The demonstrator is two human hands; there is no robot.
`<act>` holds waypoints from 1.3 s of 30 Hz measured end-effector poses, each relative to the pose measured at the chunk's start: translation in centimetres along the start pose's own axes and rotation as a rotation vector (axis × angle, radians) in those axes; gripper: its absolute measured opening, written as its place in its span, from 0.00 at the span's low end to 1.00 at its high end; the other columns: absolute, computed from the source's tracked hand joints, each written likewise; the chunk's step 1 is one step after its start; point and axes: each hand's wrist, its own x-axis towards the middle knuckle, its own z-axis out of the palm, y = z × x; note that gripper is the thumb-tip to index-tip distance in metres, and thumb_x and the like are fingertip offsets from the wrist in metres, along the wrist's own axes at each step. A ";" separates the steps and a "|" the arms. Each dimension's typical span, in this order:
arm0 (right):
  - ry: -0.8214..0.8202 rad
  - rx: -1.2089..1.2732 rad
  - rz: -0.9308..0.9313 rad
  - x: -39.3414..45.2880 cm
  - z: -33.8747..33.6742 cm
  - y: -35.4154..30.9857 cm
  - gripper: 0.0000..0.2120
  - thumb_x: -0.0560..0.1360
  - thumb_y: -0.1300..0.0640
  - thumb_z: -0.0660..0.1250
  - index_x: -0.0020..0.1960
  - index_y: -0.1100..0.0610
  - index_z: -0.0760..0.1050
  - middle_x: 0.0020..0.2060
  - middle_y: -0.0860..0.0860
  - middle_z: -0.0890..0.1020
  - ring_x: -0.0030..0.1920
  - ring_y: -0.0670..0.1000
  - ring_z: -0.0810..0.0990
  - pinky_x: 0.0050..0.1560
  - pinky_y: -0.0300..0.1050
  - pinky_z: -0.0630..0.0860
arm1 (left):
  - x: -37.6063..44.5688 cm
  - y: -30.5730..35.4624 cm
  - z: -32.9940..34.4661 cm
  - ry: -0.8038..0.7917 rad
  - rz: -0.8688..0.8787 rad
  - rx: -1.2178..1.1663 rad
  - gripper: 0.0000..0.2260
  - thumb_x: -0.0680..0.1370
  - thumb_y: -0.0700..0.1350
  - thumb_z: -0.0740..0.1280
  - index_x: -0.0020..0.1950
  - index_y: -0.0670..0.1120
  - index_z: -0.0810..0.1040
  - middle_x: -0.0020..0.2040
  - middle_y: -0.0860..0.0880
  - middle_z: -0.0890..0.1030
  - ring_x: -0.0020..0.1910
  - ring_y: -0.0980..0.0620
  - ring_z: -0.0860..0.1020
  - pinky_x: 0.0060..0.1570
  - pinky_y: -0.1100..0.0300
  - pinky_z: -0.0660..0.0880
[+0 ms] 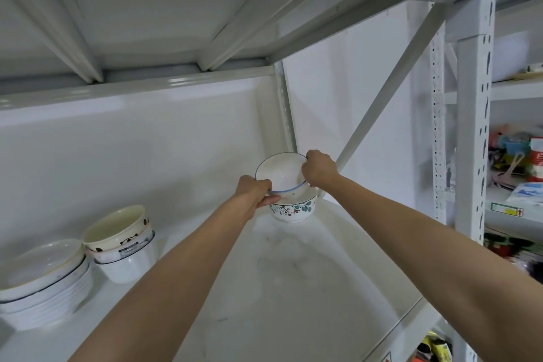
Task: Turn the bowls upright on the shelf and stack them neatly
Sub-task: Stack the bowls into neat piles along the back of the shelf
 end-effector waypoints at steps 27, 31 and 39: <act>-0.109 -0.221 0.002 0.7 1.7 2.9 0.12 0.76 0.65 0.53 0.35 0.57 0.60 0.44 0.58 0.77 0.51 0.62 0.81 0.51 0.51 0.77 | 0.7 -3.6 1.6 0.053 -0.011 0.313 0.12 0.78 0.44 0.63 0.55 0.36 0.71 0.55 0.37 0.76 0.29 0.47 0.78 0.37 0.47 0.83; -0.156 -0.185 0.051 0.9 1.8 3.0 0.08 0.75 0.65 0.53 0.39 0.61 0.67 0.36 0.56 0.74 0.44 0.61 0.79 0.49 0.51 0.77 | -0.2 -3.6 0.5 0.073 0.031 0.315 0.18 0.78 0.47 0.62 0.62 0.36 0.70 0.62 0.38 0.71 0.32 0.47 0.79 0.32 0.53 0.82; 0.289 -0.375 -0.329 -0.6 4.0 -2.0 0.10 0.77 0.61 0.59 0.52 0.61 0.77 0.50 0.58 0.77 0.51 0.60 0.77 0.48 0.50 0.69 | -3.8 -2.8 -3.8 0.313 0.440 0.447 0.15 0.80 0.47 0.61 0.64 0.43 0.72 0.59 0.46 0.74 0.50 0.45 0.80 0.54 0.54 0.76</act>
